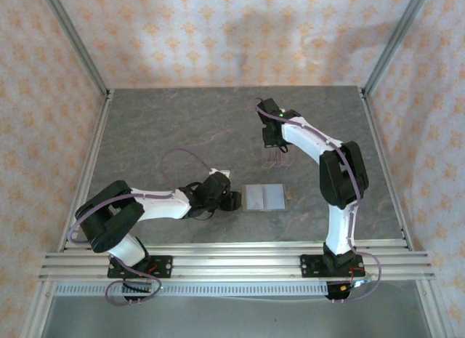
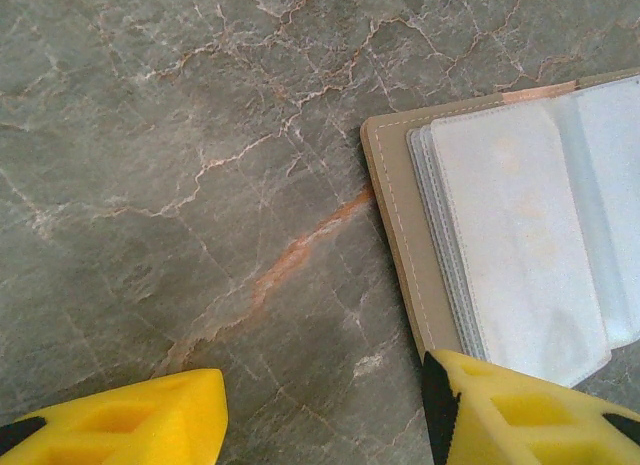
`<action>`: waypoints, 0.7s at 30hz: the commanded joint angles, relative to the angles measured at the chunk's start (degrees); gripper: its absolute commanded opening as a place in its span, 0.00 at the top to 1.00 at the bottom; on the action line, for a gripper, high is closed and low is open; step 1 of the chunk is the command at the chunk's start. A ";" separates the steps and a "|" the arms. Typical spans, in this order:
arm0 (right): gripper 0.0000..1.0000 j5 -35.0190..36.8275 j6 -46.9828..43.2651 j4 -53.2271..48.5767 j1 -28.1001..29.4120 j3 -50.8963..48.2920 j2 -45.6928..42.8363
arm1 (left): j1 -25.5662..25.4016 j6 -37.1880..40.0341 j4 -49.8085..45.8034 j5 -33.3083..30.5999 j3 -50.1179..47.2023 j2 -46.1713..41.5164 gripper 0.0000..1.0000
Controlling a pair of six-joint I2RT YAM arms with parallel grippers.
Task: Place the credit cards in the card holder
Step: Pick up the credit card from the storage box.
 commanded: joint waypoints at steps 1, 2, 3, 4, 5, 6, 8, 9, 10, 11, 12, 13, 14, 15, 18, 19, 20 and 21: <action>0.92 2.34 1.14 -0.87 -0.77 -1.72 -2.55 | 0.22 -0.43 0.91 0.53 0.91 3.04 0.44; 0.92 2.28 1.25 -0.70 -0.87 -2.03 -2.70 | 0.27 -0.43 0.90 0.49 0.90 3.08 0.44; 0.92 2.31 1.29 -0.50 -0.95 -2.36 -2.89 | 0.23 -0.43 0.91 0.51 0.91 3.02 0.44; 0.92 2.25 1.41 -0.29 -1.02 -2.73 -3.17 | 0.29 -0.43 0.91 0.54 0.91 3.04 0.44; 0.92 2.18 1.55 -0.01 -1.17 -3.06 -3.47 | 0.26 -0.43 0.89 0.49 0.91 3.11 0.43; 0.92 2.02 1.72 0.11 -1.35 -3.40 -3.65 | 0.24 -0.43 0.81 0.55 0.95 3.14 0.43; 0.91 1.35 2.20 0.90 -1.82 -4.40 -4.34 | 0.26 -0.43 0.81 0.57 0.98 3.15 0.43; 0.91 0.98 2.37 1.24 -2.10 -4.85 -4.60 | 0.26 -0.43 0.71 0.57 0.99 3.17 0.43; 0.91 0.56 2.57 1.55 -2.36 -5.30 -4.92 | 0.24 -0.43 0.73 0.64 1.08 3.22 0.43; 0.91 0.13 2.81 2.02 -2.65 -5.86 -5.18 | 0.30 -0.47 0.71 0.57 1.11 3.29 0.43; 0.91 -0.33 2.95 2.31 -2.89 -6.29 -5.40 | 0.22 -0.45 0.73 0.60 1.17 3.37 0.43; 0.91 -0.91 3.27 2.71 -3.16 -6.77 -5.61 | 0.25 -0.43 0.73 0.65 1.25 3.43 0.43; 0.91 -1.69 3.50 3.46 -3.50 -7.44 -5.85 | 0.26 -0.43 0.73 0.66 1.26 3.48 0.43; 0.91 -2.40 3.72 3.85 -3.71 -7.94 -5.89 | 0.24 -0.50 0.73 0.67 1.26 3.61 0.43; 0.90 -4.92 4.52 5.22 -4.56 -9.16 -6.02 | 0.26 -0.52 0.67 0.75 1.30 3.72 0.43; 0.90 -5.73 4.71 5.73 -4.78 -9.50 -6.18 | 0.29 -0.52 0.64 0.74 1.34 3.67 0.43; 0.89 -6.49 4.88 6.05 -4.97 -9.85 -6.28 | 0.30 -0.50 0.56 0.74 1.35 3.62 0.43; 0.89 -6.93 5.04 6.30 -5.11 -10.02 -6.36 | 0.24 -0.43 0.56 0.66 1.35 3.60 0.43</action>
